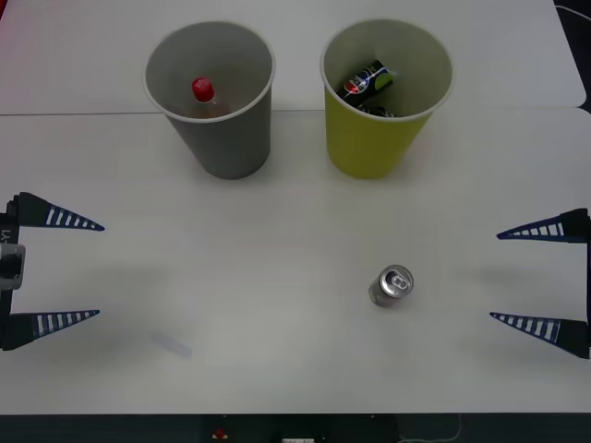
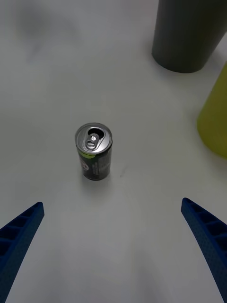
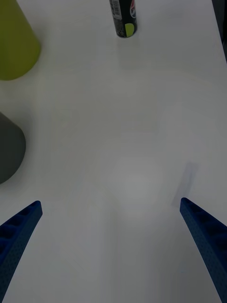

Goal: Put the can into the green bin and the plastic bottle into the gray bin

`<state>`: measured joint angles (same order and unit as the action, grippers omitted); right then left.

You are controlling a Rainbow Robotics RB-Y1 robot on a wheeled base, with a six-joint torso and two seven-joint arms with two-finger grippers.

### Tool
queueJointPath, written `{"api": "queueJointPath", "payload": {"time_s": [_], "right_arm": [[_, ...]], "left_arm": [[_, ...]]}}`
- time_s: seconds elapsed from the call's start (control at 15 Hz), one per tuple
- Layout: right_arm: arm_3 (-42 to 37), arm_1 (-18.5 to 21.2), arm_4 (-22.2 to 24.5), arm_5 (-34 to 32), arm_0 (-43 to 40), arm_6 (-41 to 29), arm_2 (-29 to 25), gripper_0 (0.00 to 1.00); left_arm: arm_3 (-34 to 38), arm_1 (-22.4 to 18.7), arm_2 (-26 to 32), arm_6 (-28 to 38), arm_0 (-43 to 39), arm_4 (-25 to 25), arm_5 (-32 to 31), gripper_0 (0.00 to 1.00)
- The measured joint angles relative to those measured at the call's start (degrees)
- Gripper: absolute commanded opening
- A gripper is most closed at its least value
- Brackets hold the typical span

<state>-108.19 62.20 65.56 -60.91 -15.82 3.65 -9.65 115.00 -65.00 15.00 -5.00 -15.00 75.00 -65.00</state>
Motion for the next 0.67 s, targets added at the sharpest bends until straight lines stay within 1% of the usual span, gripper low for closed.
{"api": "queueJointPath", "payload": {"time_s": [0.2,0.33,0.67], "right_arm": [[3.9,-1.2,-3.8,-0.1,0.0,6.4,2.4,1.00],[5.5,-3.0,-4.3,-0.1,0.0,9.6,3.1,1.00],[8.2,-7.5,-4.3,-0.2,0.0,11.6,4.1,1.00]], "left_arm": [[0.0,0.0,0.0,0.0,0.0,0.0,0.0,1.00],[0.0,0.0,0.0,0.0,0.0,0.0,0.0,1.00],[0.0,0.0,0.0,0.0,0.0,0.0,0.0,1.00]]}}
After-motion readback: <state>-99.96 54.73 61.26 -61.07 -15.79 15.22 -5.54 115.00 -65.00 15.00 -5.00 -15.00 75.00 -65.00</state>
